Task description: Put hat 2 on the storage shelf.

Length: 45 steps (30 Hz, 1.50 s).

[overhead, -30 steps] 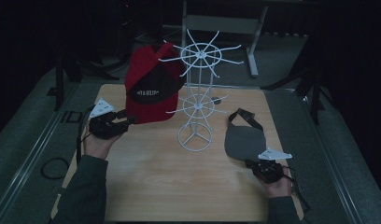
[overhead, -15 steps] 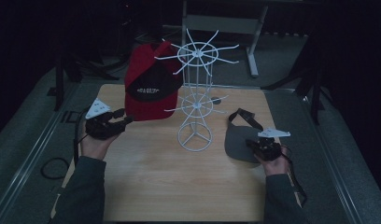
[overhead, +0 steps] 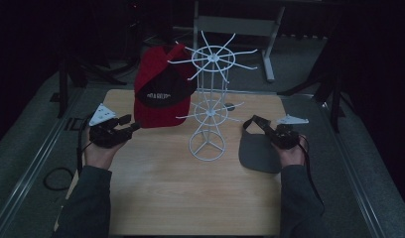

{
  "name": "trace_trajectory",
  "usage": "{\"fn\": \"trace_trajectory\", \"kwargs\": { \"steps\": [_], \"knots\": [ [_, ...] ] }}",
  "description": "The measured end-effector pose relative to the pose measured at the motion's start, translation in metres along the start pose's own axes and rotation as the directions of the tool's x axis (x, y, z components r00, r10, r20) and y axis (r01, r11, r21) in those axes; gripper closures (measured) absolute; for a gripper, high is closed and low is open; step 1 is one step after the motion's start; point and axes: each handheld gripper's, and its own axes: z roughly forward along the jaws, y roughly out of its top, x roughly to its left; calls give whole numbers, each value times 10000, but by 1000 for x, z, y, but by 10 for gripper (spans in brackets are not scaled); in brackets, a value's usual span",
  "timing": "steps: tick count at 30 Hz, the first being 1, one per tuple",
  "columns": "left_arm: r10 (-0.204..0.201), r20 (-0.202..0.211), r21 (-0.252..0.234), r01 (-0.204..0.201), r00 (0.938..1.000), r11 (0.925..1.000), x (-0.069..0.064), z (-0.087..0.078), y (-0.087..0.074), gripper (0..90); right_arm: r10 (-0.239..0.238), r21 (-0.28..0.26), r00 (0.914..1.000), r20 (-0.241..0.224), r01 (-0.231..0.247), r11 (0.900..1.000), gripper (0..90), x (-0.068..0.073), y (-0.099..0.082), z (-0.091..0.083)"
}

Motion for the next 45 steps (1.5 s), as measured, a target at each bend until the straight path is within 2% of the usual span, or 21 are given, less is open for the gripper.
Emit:
{"fn": "trace_trajectory", "kwargs": {
  "steps": [5, 6, 11, 12, 14, 18, 20, 29, 35, 42, 45],
  "knots": [
    [10, 13, 12, -10, 10000, 10000, 0, 0, 0, 544, 84, 308, 9997, 248, -92, 9995, 900, -7, 9, 11],
    [7, 15, 24, -7, 10000, 10000, 0, 1, 0, 545, 127, 530, 9993, 362, -146, 9985, 900, -10, 11, 17],
    [-6, 13, 37, 6, 10000, 10000, 0, 1, 0, 545, 135, 991, 9991, 398, -174, 9949, 900, -14, 11, 27],
    [-15, 17, 21, 15, 10000, 10000, 0, 1, 0, 545, 107, 1202, 9993, 348, -148, 9926, 900, -14, 10, 29],
    [-19, 21, 42, 19, 10000, 10000, 0, 1, -1, 545, 83, 1259, 9995, 306, -121, 9920, 900, -14, 10, 30],
    [-12, 37, 38, 12, 10000, 10000, -1, 2, -1, 545, 71, 1396, 9999, -108, -55, 9902, 900, -9, 6, 29],
    [-12, 64, 44, 12, 10000, 10000, -1, 3, -1, 545, -41, 1515, 9990, -454, 109, 9884, 900, -3, 3, 24],
    [-15, 74, 51, 15, 10000, 10000, -2, 4, -2, 545, -567, 1870, 9958, -712, 692, 9799, 900, 13, -13, 11],
    [-41, 90, 83, 41, 10000, 10000, -3, 5, -3, 545, -591, 1880, 9949, -820, 737, 9794, 900, 24, -30, -3],
    [-31, 142, 98, 30, 9999, 9999, -5, 7, -4, 545, -579, 1800, 9911, -1195, 790, 9805, 900, 39, -50, -19],
    [-30, 145, 96, 29, 9999, 9999, -5, 8, -4, 545, -772, 1765, 9886, -1292, 995, 9792, 899, 44, -52, -24]
  ]
}}
